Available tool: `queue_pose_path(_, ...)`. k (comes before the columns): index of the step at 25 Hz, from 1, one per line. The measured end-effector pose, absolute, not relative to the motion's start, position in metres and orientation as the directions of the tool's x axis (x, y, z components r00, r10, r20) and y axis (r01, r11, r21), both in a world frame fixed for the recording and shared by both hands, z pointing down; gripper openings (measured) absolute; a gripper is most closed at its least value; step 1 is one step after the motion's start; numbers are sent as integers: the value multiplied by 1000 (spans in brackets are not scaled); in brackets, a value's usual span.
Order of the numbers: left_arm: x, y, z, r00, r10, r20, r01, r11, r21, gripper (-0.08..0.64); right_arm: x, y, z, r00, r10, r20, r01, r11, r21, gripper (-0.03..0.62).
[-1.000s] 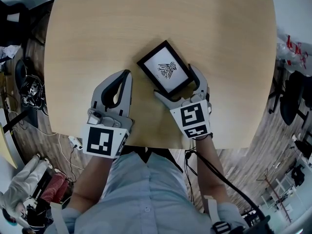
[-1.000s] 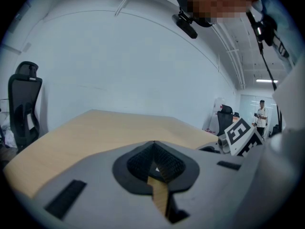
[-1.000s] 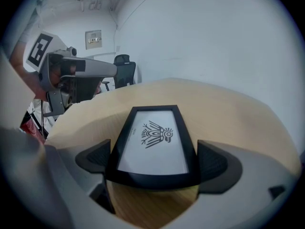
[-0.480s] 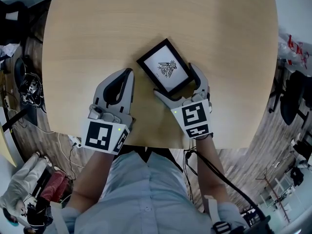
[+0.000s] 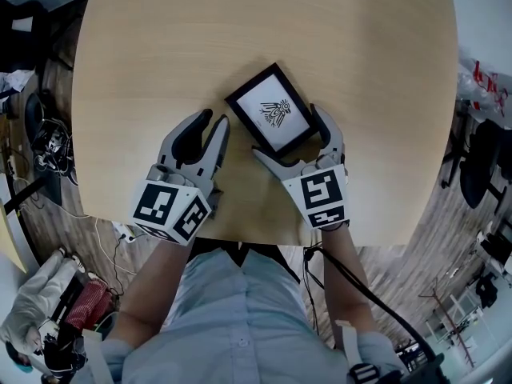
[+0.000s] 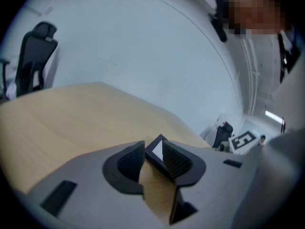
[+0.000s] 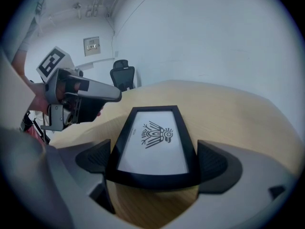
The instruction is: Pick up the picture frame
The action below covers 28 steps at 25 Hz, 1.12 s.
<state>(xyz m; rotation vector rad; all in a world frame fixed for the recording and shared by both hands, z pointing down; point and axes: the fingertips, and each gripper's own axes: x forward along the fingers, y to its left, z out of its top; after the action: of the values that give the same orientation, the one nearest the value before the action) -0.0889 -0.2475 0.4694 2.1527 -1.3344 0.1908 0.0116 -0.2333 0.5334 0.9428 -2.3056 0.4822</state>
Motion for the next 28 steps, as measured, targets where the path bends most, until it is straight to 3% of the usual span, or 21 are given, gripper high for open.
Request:
queue_pose_path(4,-88,-252,475,516,-762,391,-787,-243,567,144,8,-236,522,-586,-530,613,-725,681,-105,568)
queue_pose_path(14,-79,-259,473,549,-754,361,-727,-218,651,206,4,-241,495,-615,-586,527,-727,680,-93,568)
queue_pose_path(23,-82,-263,453,559,-778,287,-687,-241,685,207,-17,-235,463,-686,-598,415,-662,749,-13,568)
queue_pose_path(28,-78,-254,428,555,-802,221,-670,-274,690,127,-19,-219,451,-705,-578,410,-624,781,28,568)
